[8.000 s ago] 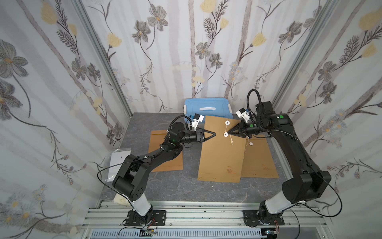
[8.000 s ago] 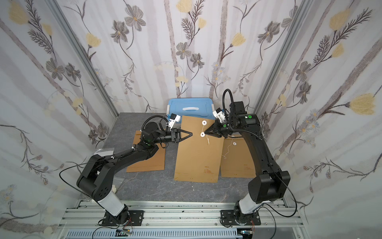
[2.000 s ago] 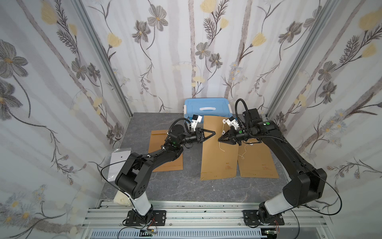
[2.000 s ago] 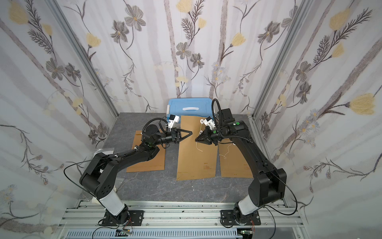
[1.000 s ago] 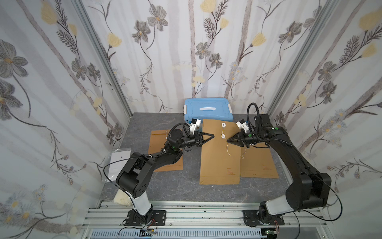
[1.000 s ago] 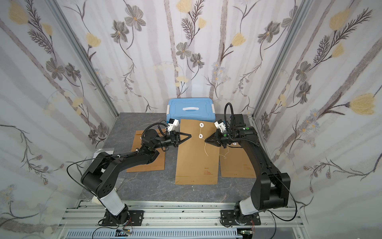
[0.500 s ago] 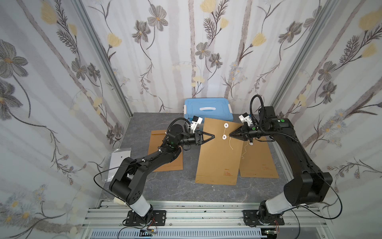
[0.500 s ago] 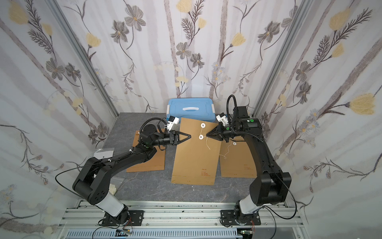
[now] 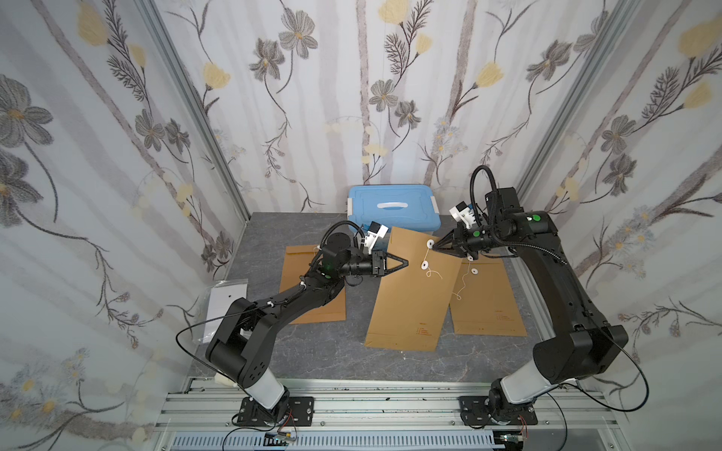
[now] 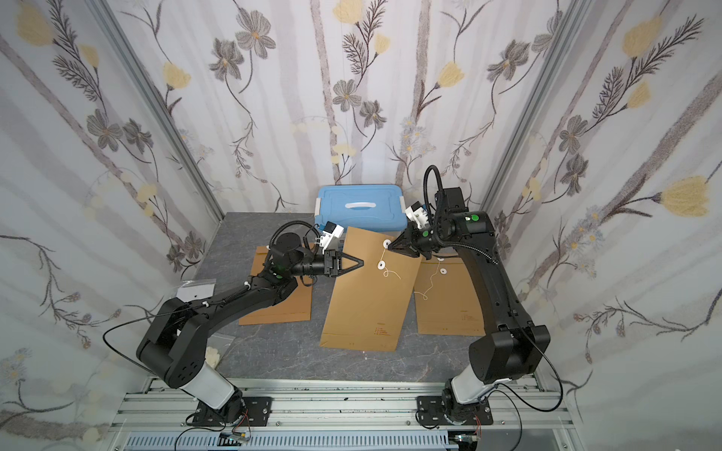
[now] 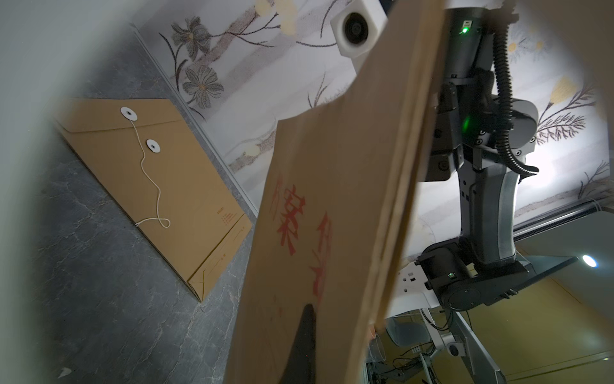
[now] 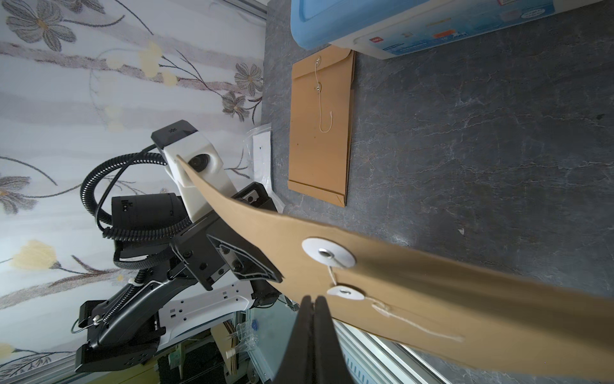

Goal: Close the mouth of the file bag
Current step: Place the file bag at the center of the board.

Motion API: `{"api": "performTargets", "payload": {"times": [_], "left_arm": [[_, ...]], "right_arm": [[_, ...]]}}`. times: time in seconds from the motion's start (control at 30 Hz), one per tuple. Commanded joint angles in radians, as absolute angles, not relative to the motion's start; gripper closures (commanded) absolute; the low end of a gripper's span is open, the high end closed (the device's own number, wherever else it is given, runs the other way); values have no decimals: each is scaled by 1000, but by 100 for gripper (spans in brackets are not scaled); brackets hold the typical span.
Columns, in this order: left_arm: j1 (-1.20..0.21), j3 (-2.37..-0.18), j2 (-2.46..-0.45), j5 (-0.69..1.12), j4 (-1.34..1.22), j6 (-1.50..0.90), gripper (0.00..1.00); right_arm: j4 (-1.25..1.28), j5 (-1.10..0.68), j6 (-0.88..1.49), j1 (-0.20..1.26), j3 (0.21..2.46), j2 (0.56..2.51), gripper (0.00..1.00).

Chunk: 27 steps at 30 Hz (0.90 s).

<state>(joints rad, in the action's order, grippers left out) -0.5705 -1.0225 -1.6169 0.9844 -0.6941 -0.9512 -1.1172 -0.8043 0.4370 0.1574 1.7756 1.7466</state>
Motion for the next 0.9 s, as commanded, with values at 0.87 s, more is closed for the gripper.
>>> {"api": "performTargets", "payload": {"times": [0.87], "left_arm": [[-561,-991,-1651,700,-533,-880,100]], "right_arm": [[-737,-478,439,166,1241,1459,77]]}}
